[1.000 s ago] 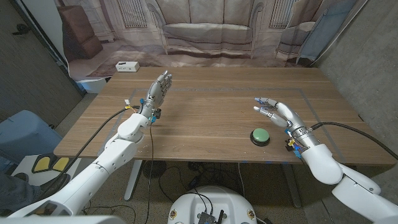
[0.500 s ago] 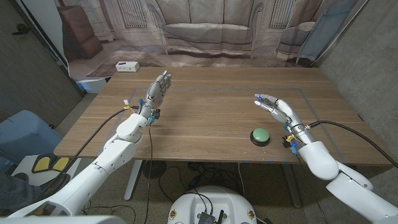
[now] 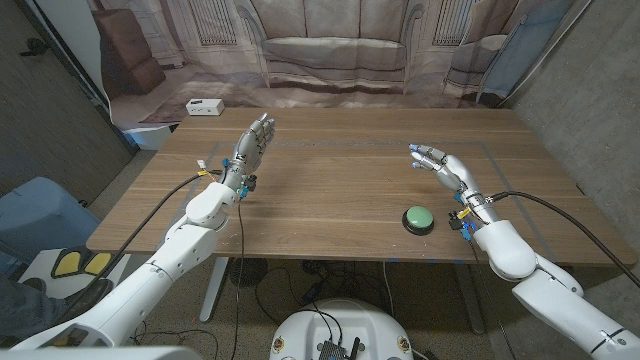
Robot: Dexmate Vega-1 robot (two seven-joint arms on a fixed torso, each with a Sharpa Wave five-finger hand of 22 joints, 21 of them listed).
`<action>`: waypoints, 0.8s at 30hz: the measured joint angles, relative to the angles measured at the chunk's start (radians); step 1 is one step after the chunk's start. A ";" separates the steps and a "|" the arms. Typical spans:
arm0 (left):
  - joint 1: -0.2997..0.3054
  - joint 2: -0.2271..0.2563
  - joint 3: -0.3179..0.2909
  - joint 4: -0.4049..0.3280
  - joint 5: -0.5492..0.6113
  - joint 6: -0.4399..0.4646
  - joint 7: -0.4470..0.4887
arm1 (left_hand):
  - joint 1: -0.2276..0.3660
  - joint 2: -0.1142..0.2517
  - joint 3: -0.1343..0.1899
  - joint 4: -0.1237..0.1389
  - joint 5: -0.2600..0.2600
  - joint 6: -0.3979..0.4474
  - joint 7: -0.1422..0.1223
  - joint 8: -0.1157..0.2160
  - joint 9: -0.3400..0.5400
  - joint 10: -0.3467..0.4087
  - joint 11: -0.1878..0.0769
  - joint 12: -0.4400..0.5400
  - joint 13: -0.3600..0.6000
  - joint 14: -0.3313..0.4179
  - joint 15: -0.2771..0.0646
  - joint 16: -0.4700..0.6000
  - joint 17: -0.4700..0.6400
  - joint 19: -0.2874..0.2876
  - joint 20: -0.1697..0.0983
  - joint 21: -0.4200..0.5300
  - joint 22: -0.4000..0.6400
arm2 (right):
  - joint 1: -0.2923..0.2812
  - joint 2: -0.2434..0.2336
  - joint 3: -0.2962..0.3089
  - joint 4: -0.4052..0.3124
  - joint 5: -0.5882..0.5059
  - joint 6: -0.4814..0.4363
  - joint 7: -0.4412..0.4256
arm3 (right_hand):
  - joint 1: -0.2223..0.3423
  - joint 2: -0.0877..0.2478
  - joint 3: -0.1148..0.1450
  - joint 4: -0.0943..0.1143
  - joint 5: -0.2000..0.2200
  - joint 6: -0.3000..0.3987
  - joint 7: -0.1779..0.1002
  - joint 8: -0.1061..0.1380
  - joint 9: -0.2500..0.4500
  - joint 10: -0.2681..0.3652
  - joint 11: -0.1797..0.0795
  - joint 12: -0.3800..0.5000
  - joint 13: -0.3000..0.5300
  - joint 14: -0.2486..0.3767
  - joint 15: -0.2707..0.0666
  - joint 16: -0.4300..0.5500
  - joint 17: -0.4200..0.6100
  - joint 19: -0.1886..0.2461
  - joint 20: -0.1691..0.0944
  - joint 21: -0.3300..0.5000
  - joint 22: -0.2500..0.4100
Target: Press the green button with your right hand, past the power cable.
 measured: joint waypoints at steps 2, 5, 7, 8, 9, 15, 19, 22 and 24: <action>0.000 0.001 0.000 0.000 0.000 -0.003 -0.001 | 0.000 0.000 0.000 0.000 0.000 0.000 0.000 0.000 0.000 0.000 0.000 0.000 0.000 0.000 0.000 0.000 0.000 0.000 0.000 0.000 0.000 | 0.044 0.021 -0.026 0.042 0.019 0.009 0.006 | 0.000 0.000 -0.002 0.002 0.000 0.000 0.000 0.000 0.000 0.000 0.000 0.000 0.000 0.000 0.000 0.000 0.000 -0.006 0.006 0.000 0.000; 0.000 0.002 0.000 -0.001 0.000 -0.003 -0.002 | 0.000 0.000 0.000 0.000 0.000 0.000 0.000 0.000 0.000 0.000 0.000 0.000 0.000 0.000 0.000 0.000 0.000 0.000 0.000 0.000 0.000 | 0.061 0.027 -0.035 0.058 0.044 0.018 0.016 | 0.000 0.000 -0.003 0.003 0.000 0.000 0.000 0.000 0.000 0.000 0.000 0.000 0.000 -0.004 0.004 0.000 0.000 -0.006 0.006 0.000 0.000; 0.000 0.002 0.000 -0.001 -0.001 -0.003 -0.004 | 0.000 0.000 -0.003 -0.003 0.000 0.000 0.000 0.000 0.000 0.000 0.000 0.000 0.000 0.000 0.000 0.000 0.000 0.000 0.000 0.000 0.000 | 0.075 0.031 -0.043 0.070 0.065 0.023 0.026 | 0.000 0.000 -0.003 0.003 0.000 0.000 0.000 0.000 0.000 0.000 0.000 0.000 0.000 -0.005 0.005 0.000 0.000 -0.006 0.006 0.000 0.000; 0.000 0.002 0.000 -0.001 -0.001 -0.003 -0.004 | 0.000 0.000 -0.003 -0.003 0.000 0.000 0.000 0.000 0.000 0.000 0.000 0.000 0.000 0.000 0.000 0.000 0.000 0.000 0.000 0.000 0.000 | 0.075 0.031 -0.043 0.070 0.068 0.024 0.027 | 0.000 0.000 -0.003 0.003 0.000 0.000 0.000 0.000 0.000 0.000 0.000 0.000 0.000 -0.005 0.005 0.000 0.000 -0.006 0.006 0.000 0.000; -0.001 0.002 0.000 -0.001 -0.001 -0.003 -0.005 | 0.000 0.000 -0.003 -0.003 0.000 0.000 0.000 0.000 0.000 0.000 0.000 0.000 0.000 0.000 0.000 0.000 0.000 0.000 0.000 0.000 0.000 | 0.082 0.033 -0.046 0.075 0.079 0.026 0.032 | 0.000 0.000 -0.003 0.003 0.000 0.000 0.000 0.000 0.000 0.000 0.000 0.000 0.000 -0.005 0.005 0.000 0.000 -0.006 0.005 0.000 0.000; -0.004 0.004 0.000 -0.001 -0.001 -0.003 -0.009 | 0.000 0.000 -0.003 -0.003 0.000 0.000 0.000 0.000 0.000 0.000 0.000 0.000 0.000 0.000 0.000 0.000 0.000 0.000 0.000 0.000 0.000 | 0.121 0.043 -0.066 0.108 0.157 0.036 0.070 | 0.000 0.000 -0.007 -0.001 0.000 0.000 0.000 0.000 0.000 0.000 0.000 0.000 0.000 -0.011 0.010 0.000 0.000 -0.016 0.005 0.000 0.000; -0.007 0.005 0.001 -0.001 -0.002 0.000 -0.012 | 0.000 0.000 -0.003 -0.003 0.000 0.000 0.000 0.000 0.000 0.000 0.000 0.000 0.000 0.000 0.000 0.000 0.000 0.000 0.000 0.000 0.000 | 0.138 0.049 -0.074 0.123 0.203 0.043 0.090 | 0.000 0.000 -0.010 0.001 0.000 0.000 0.000 0.000 0.000 -0.002 0.002 0.000 0.000 -0.015 0.007 0.000 0.000 -0.016 0.005 0.000 0.000; -0.009 0.005 0.002 0.001 -0.002 0.000 -0.012 | 0.000 0.000 -0.003 -0.003 0.000 0.000 0.000 0.000 0.000 0.000 0.000 0.000 0.000 0.000 0.000 0.000 0.000 0.000 0.000 0.000 0.000 | 0.138 0.049 -0.074 0.123 0.233 0.049 0.103 | 0.000 0.000 -0.010 0.001 0.000 0.000 0.000 0.000 0.000 -0.002 0.002 0.000 0.000 -0.015 0.007 0.000 0.000 -0.016 0.005 0.000 0.000; -0.010 0.005 0.002 0.003 -0.004 0.002 -0.017 | 0.000 0.000 -0.003 -0.003 0.000 0.000 0.000 0.000 0.000 0.000 0.000 0.000 0.000 0.000 0.000 0.000 0.000 0.000 0.000 0.000 0.000 | 0.161 0.060 -0.086 0.146 0.247 0.051 0.109 | -0.003 0.003 -0.010 0.001 0.000 0.000 0.000 0.000 0.000 -0.002 0.002 0.000 0.000 -0.015 0.007 0.000 0.000 -0.016 0.005 0.000 0.000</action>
